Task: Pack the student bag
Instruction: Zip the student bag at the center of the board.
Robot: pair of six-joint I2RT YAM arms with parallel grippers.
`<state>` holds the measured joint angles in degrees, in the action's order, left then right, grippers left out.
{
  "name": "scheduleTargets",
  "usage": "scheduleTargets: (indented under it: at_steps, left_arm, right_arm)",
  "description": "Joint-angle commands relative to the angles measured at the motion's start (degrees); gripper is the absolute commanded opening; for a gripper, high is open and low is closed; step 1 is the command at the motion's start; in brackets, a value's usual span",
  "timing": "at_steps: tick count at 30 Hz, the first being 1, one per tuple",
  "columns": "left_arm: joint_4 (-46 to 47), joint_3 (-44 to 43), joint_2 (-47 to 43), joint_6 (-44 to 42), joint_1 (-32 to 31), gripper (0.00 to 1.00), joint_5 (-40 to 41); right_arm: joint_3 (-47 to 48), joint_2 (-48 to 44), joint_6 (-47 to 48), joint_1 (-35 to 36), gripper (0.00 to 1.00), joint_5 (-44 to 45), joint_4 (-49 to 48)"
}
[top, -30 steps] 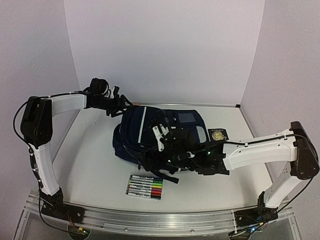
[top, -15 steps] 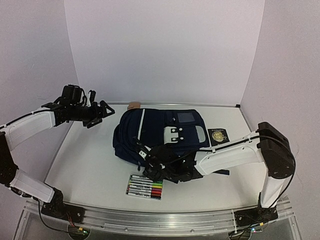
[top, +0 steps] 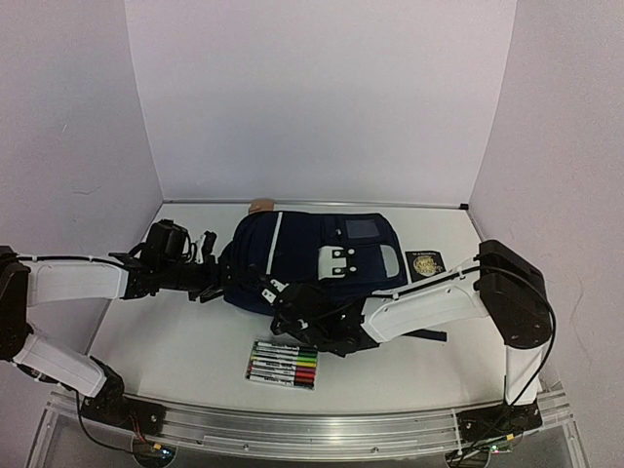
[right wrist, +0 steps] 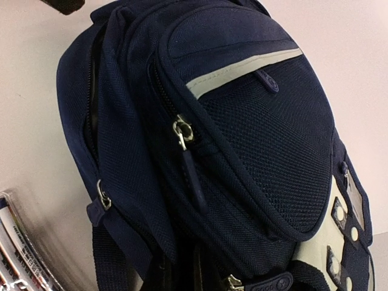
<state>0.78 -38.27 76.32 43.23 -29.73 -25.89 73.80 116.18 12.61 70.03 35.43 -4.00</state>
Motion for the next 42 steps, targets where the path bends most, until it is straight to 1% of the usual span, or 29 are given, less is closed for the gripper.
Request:
scheduleTargets:
  at_steps: [1,6,8,10,14,20,24,27,36,40,42]
  left_arm:
    - [8.1,2.0,-1.8,-0.3,-4.5,0.59,-0.5]
    - [10.1,2.4,-0.8,-1.6,-10.2,0.49,2.3]
    - [10.9,2.5,0.0,-1.7,-11.0,0.46,2.9]
    - [11.5,1.9,1.5,-1.7,-11.3,0.44,2.9]
    - [12.9,-1.6,4.1,-3.1,-12.6,0.41,2.9]
    - [12.4,-6.5,7.8,-6.6,-13.8,0.37,4.1]
    - [13.2,-7.8,9.2,-7.1,-14.3,0.31,4.2]
    - [12.0,-8.9,10.6,-6.7,-14.4,0.30,6.8]
    - [7.1,-11.8,12.8,-8.9,-15.8,0.35,14.1]
    - [6.9,-12.8,13.6,-9.6,-16.5,0.38,15.7]
    - [7.6,-12.8,13.7,-9.7,-16.6,0.38,16.2]
  right_arm:
    - [0.6,-6.2,-5.5,-3.4,0.00,-3.0,-4.3]
    - [1.1,-10.7,-11.7,-6.4,0.00,-9.7,-3.9]
    - [1.3,-12.1,-14.9,-7.5,0.00,-12.0,-3.7]
    - [1.3,-13.2,-15.9,-8.1,0.00,-14.1,-3.7]
    - [1.4,-14.5,-16.5,-8.3,0.00,-15.4,-3.6]
    - [1.1,-15.4,-17.5,-8.4,0.00,-16.4,-3.1]
    - [1.0,-15.5,-17.9,-8.4,0.00,-16.9,-2.9]
    - [1.1,-15.5,-18.0,-8.4,0.00,-17.5,-2.9]
    - [1.4,-15.9,-18.4,-8.4,0.00,-19.7,-2.9]
    - [1.4,-15.8,-18.7,-8.4,0.00,-20.3,-2.9]
    - [1.4,-15.7,-18.9,-8.4,0.00,-20.6,-2.9]
